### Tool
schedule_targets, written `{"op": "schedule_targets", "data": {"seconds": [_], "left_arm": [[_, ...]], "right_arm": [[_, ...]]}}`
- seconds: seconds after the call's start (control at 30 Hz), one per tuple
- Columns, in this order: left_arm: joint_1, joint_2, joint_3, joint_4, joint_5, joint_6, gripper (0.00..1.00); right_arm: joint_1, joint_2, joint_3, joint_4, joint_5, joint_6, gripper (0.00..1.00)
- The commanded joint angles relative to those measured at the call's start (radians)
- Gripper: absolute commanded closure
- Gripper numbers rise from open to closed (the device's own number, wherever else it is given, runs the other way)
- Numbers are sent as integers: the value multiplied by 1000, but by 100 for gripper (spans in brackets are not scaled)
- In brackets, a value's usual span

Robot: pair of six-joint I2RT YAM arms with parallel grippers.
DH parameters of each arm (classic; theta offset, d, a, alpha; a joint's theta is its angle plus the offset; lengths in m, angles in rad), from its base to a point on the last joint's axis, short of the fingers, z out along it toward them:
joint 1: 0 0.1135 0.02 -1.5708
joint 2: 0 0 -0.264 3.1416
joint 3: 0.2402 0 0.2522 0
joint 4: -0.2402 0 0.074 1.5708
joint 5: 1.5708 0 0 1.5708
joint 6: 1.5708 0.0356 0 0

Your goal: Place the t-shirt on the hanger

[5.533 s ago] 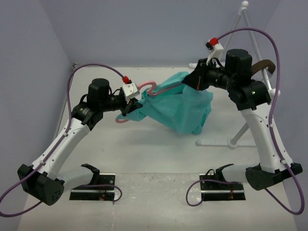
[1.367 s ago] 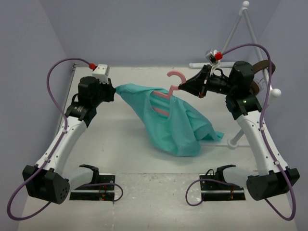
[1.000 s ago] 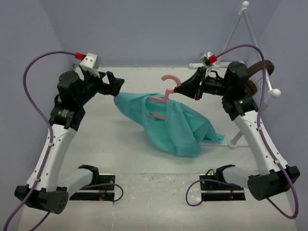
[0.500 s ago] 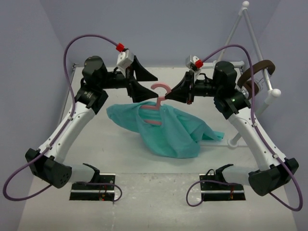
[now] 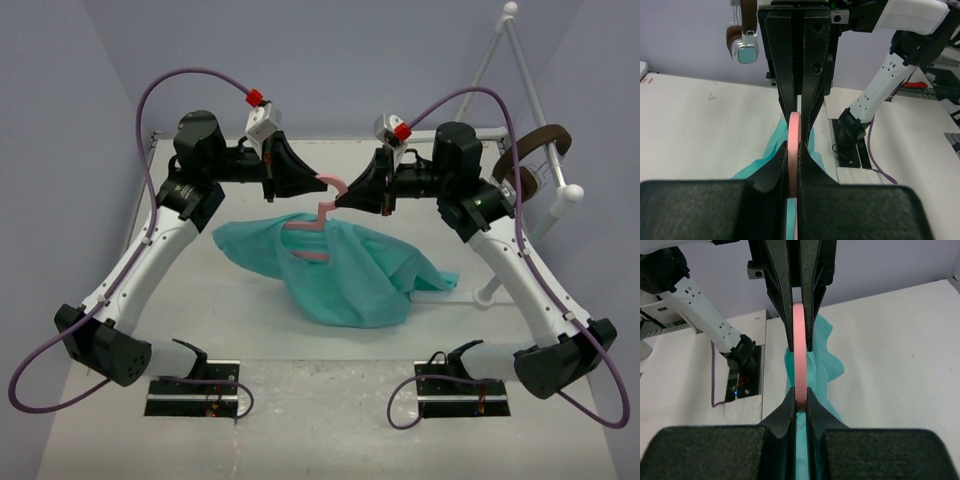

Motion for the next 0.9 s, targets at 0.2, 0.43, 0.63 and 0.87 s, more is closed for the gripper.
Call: {"op": "schedule_targets", "data": {"seconds": [0.2, 0.43, 0.63, 0.87], "left_arm": [[56, -6, 31, 66, -62, -52, 100], [192, -70, 122, -100, -205, 2, 100], [205, -109, 121, -23, -197, -70, 100], [205, -116, 131, 52, -173, -148, 100]], "right_arm": [[-1, -27, -7, 44, 67, 42, 2], [2, -334, -172, -57, 639, 130, 1], [70, -326, -311, -66, 726, 73, 2], [133, -162, -253, -23, 835, -13, 33]]}}
